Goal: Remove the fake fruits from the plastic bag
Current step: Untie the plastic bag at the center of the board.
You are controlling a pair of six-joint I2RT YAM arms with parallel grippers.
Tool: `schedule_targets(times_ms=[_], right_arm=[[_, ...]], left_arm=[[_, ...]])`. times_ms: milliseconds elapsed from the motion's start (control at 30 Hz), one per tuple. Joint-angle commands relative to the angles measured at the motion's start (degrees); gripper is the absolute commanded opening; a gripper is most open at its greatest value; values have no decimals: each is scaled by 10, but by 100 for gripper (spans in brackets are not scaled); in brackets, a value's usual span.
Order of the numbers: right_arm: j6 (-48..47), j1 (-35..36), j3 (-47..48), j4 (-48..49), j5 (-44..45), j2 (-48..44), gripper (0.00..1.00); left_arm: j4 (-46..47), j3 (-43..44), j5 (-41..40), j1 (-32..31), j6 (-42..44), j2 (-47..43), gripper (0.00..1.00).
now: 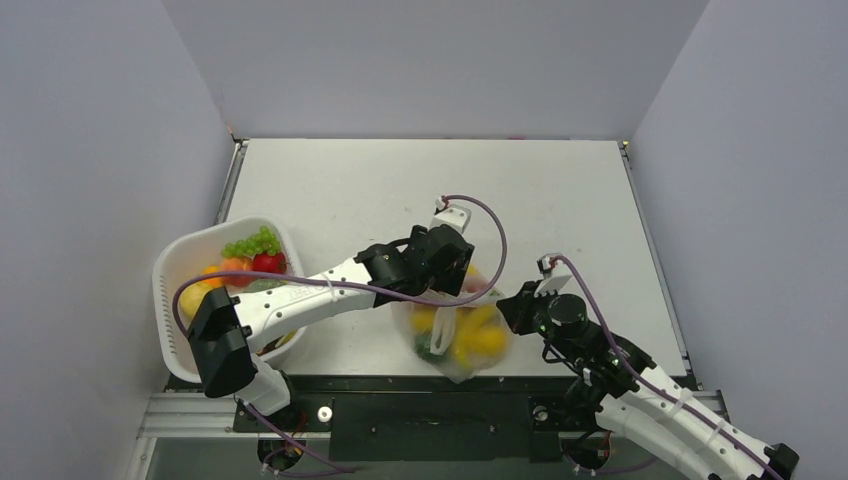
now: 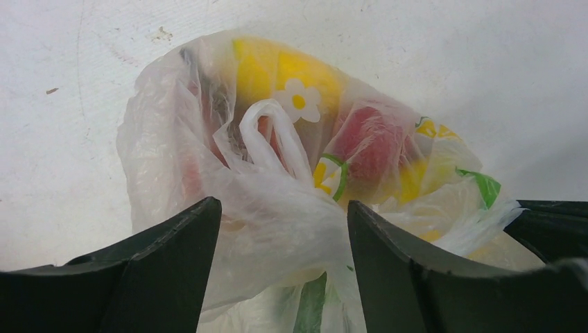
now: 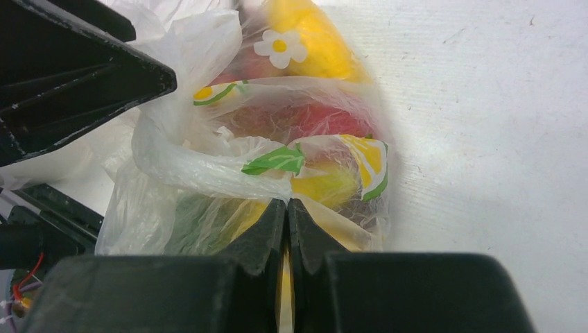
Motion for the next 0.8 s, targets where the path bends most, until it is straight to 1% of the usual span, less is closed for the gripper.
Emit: schedule_targets(times_ms=[0, 33, 67, 100, 200, 267, 300, 333, 367, 400, 500, 600, 667, 767], right_arm=[[7, -5, 0, 5, 44, -7, 0], [10, -5, 2, 3, 51, -1, 0], [11, -6, 4, 1, 53, 2, 0], [14, -7, 8, -2, 57, 9, 0], [15, -8, 12, -5, 68, 21, 0], [14, -8, 15, -4, 79, 29, 0], [14, -9, 18, -4, 87, 37, 0], [14, -9, 19, -4, 91, 40, 0], [14, -8, 22, -4, 100, 46, 0], [18, -8, 23, -4, 106, 47, 0], [35, -10, 21, -6, 148, 38, 0], [67, -12, 14, -11, 183, 17, 0], [82, -15, 14, -20, 189, 5, 0], [94, -18, 15, -30, 192, -12, 0]], left_arm=[[-10, -11, -10, -1, 15, -22, 59], [-6, -17, -7, -1, 24, -21, 53], [4, -21, -5, 0, 29, -21, 50], [8, -27, -3, 0, 36, -22, 44], [33, -33, -1, 6, 49, -20, 40], [47, -34, 4, 14, 60, -17, 33], [51, -33, 8, 21, 67, -16, 25], [53, -31, 8, 30, 71, -14, 13], [54, -27, 5, 34, 72, -14, 8], [56, -26, 1, 44, 70, -14, 0], [48, -16, -33, 68, 46, -19, 0], [50, -32, -60, 96, -2, -47, 0], [69, -58, -56, 112, -30, -78, 0], [133, -114, -29, 131, -64, -145, 0]])
